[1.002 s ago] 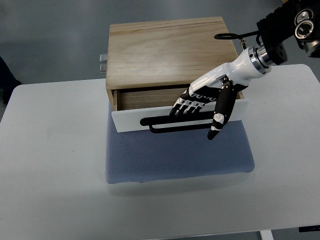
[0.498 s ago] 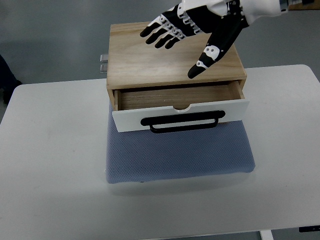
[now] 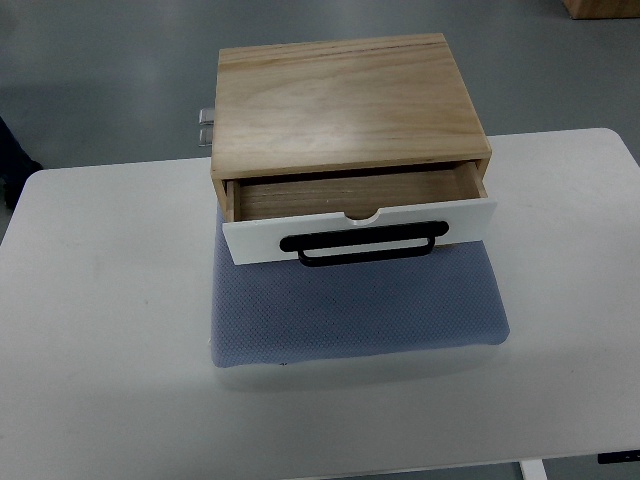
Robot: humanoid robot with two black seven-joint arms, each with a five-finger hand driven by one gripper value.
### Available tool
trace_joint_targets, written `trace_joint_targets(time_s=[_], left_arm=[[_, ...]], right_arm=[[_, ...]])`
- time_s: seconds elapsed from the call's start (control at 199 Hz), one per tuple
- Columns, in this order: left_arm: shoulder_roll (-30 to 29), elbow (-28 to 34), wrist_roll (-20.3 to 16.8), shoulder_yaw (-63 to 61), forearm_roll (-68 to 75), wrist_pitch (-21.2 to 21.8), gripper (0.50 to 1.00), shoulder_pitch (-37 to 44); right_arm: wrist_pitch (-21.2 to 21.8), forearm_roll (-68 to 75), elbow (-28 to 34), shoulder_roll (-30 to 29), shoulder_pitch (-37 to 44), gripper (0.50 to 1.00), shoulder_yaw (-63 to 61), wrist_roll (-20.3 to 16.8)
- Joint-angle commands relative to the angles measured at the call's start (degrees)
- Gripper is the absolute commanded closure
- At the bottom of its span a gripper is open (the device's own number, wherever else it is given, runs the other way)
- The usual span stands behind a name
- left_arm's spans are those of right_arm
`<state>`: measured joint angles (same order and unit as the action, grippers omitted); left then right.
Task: Open wood drawer with right hand
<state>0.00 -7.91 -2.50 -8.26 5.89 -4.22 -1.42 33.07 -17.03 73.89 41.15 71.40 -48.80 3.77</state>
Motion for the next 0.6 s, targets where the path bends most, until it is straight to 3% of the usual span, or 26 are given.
trace_joint_targets(time_s=[0.0,0.03,0.035,0.055,0.111,0.116,0.282,0.458,0.594], left_arm=[[0.00,0.00,0.04,0.00,0.00,0.00,0.500,0.01],[0.00,0.00,0.04,0.00,0.00,0.00,0.500,0.01],[0.00,0.00,0.04,0.00,0.00,0.00,0.500,0.01],[0.00,0.00,-0.05,0.00,0.00,0.00,0.500,0.01],[0.00,0.00,-0.05,0.00,0.00,0.00,0.500,0.01],[0.00,0.00,0.04,0.00,0.00,0.00,0.500,0.01],[0.00,0.00,0.04,0.00,0.00,0.00,0.500,0.01],[0.00,0.00,0.04,0.00,0.00,0.00,0.500,0.01],[0.00,0.00,0.04,0.00,0.00,0.00,0.500,0.01]], right_arm=[[-3.98,-2.92,-4.19,-5.64,-6.01,0.570,-10.96,-0.52],[-3.98,-2.92,-4.19,-5.64,-6.01,0.570,-10.96,-0.52],[-7.29,-5.53,-6.80,-9.12,-8.01,0.568,-16.18,-0.61],[-8.81,-6.52,-7.88,-10.38,-8.65,0.568,-17.90,-0.70],[-8.82,-6.52,-7.88,-10.39,-8.65,0.568,-17.91,-0.70],[-11.95,-8.61,-10.58,-12.83,-9.61,0.568,-21.13,-0.70],[-19.53,-11.62,-19.83,-16.10,-11.73,0.568,-24.41,-0.26],[-23.93,-11.80,-29.50,-19.18,-13.39,0.568,-24.67,-0.17],[-27.01,-11.80,-33.28,-20.50,-15.77,0.568,-24.59,-0.70]])
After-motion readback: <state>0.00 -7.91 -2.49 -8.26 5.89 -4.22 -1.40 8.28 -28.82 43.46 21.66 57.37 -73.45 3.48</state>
